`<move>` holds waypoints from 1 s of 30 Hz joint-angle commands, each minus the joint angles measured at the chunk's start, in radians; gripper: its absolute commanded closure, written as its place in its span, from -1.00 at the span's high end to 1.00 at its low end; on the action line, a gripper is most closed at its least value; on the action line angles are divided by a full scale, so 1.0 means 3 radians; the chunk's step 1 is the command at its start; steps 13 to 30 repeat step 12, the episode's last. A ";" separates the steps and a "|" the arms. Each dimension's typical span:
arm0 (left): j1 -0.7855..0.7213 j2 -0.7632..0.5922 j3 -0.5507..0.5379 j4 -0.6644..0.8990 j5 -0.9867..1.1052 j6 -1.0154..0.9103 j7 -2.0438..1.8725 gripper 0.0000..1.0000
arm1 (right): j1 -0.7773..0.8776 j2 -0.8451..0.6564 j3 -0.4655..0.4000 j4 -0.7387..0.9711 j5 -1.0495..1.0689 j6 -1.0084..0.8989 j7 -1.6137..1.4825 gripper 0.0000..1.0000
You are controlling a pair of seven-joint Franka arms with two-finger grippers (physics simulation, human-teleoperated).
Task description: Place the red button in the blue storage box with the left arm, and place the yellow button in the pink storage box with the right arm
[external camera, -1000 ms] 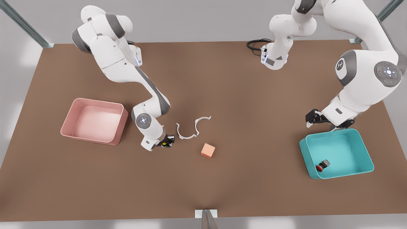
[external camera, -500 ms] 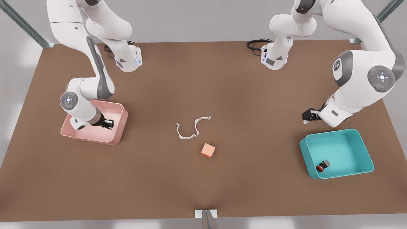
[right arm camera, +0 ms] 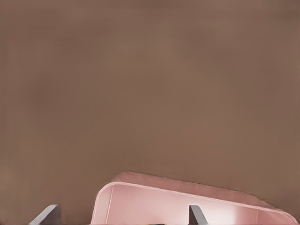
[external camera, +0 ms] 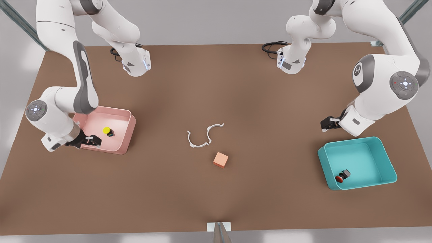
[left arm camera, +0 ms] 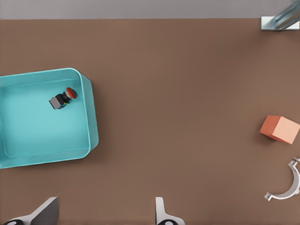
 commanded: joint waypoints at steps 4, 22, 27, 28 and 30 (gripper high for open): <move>-0.0005 0.0007 0.0002 0.0007 0.0013 0.0013 -0.0173 1.00 | 0.0733 0.0039 0.0004 0.1217 -0.0329 -0.1586 0.0144 1.00; -0.0005 0.0048 0.0002 0.0022 0.0018 0.0033 -0.0168 1.00 | 0.0963 -0.0242 -0.0655 0.0961 -0.0012 -0.1766 0.0241 1.00; -0.0005 0.0048 0.0002 0.0022 0.0018 0.0033 -0.0168 1.00 | 0.0963 -0.0242 -0.0655 0.0961 -0.0012 -0.1766 0.0241 1.00; -0.0005 0.0048 0.0002 0.0022 0.0018 0.0033 -0.0168 1.00 | 0.0963 -0.0242 -0.0655 0.0961 -0.0012 -0.1766 0.0241 1.00; -0.0005 0.0048 0.0002 0.0022 0.0018 0.0033 -0.0168 1.00 | 0.0963 -0.0242 -0.0655 0.0961 -0.0012 -0.1766 0.0241 1.00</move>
